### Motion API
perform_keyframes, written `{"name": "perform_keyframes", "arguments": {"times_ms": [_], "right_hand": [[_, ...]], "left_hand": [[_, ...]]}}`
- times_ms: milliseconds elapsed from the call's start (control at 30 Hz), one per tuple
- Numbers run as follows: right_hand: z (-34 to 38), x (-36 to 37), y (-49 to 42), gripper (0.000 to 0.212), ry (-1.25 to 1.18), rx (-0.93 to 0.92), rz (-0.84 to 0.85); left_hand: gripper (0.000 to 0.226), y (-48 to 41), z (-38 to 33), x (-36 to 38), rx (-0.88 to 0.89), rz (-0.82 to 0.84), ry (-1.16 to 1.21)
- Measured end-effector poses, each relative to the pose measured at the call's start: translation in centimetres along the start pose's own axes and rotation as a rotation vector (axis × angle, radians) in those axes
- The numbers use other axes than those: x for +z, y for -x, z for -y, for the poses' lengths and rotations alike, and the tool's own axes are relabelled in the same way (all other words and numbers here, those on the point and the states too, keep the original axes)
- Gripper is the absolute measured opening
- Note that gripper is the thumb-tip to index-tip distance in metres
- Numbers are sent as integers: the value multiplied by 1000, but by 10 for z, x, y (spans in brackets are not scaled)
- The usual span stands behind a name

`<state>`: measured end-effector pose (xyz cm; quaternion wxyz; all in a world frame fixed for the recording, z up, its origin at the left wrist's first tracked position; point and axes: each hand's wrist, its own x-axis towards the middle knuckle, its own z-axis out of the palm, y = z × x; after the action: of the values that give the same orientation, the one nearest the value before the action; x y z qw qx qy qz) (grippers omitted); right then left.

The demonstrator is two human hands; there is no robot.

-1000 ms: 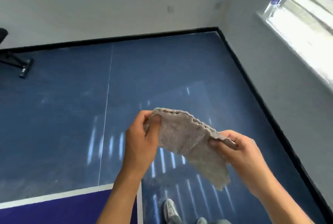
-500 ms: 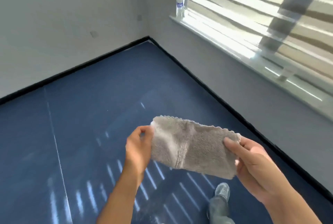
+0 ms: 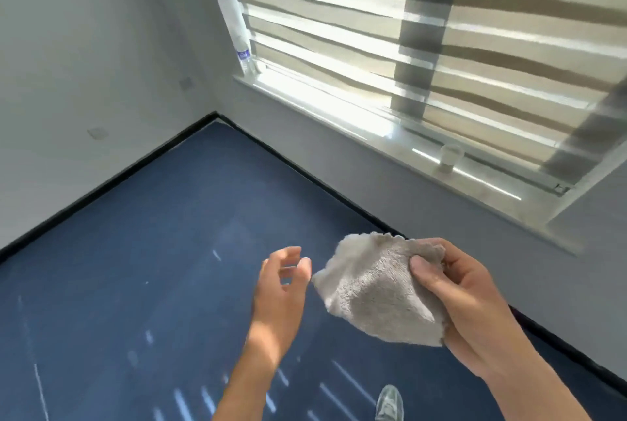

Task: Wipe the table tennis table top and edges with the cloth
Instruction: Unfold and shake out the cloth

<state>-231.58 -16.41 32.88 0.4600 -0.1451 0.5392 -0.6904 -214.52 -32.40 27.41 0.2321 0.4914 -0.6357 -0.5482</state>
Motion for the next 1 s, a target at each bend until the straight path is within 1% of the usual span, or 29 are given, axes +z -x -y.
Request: {"name": "perform_keyframes", "arguments": {"times_ms": [67, 100, 167, 200, 267, 300, 400, 433, 500, 533, 567, 633, 667, 700, 767, 800, 833, 867, 900, 933, 1000], "right_hand": [[14, -16, -18, 18, -48, -26, 24], [19, -23, -27, 14, -49, -37, 33], [29, -39, -45, 18, -42, -63, 50], [32, -48, -54, 20, -36, -72, 60], [36, -68, -71, 12, -17, -84, 75], [36, -78, -80, 8, -12, -85, 71], [40, -109, -108, 15, 61, -61, -19], [42, -120, -118, 14, 140, -65, -76], [50, -140, -139, 10, 393, -77, -232], [53, -150, -149, 13, 504, -71, -314], [56, -158, -159, 22, 582, -60, -390], [71, -173, -176, 51, 675, -51, -496], [76, -175, -179, 63, 747, -67, -471], [82, -176, -184, 72, 821, -68, -393], [89, -181, -205, 89, 906, 42, -243], [89, -183, -219, 90, 934, 78, -210], [88, -184, -232, 78, 927, 99, -211], [86, -189, -246, 59, 863, 117, -254], [85, -194, -259, 41, 750, 138, -340], [83, -200, -269, 29, 635, 142, -438], [77, -214, -284, 24, 566, 117, -632]], "left_hand": [[35, -7, -17, 37, -17, 275, 55], [45, -10, -24, 54, -49, 375, 98], [56, -22, -37, 86, -42, 490, 110], [54, -28, -43, 99, -12, 544, 95], [39, -42, -50, 121, 47, 630, 100], [33, -50, -50, 129, 64, 653, 108], [22, -84, -54, 158, 63, 632, 118], [20, -98, -56, 169, 72, 603, 86], [11, -129, -63, 189, 106, 546, 43], [11, -146, -69, 197, 131, 542, 22], [16, -163, -77, 204, 158, 555, -31], [19, -202, -94, 220, 230, 679, -165], [18, -214, -101, 225, 270, 738, -228], [19, -227, -108, 232, 319, 807, -294], [25, -256, -120, 253, 419, 946, -451], [26, -269, -125, 264, 455, 991, -490], [25, -280, -128, 275, 476, 1023, -485], [25, -291, -131, 287, 477, 1040, -453], [25, -302, -132, 298, 478, 1035, -425], [26, -311, -133, 309, 484, 1004, -417], [30, -328, -131, 329, 519, 929, -464]]}}
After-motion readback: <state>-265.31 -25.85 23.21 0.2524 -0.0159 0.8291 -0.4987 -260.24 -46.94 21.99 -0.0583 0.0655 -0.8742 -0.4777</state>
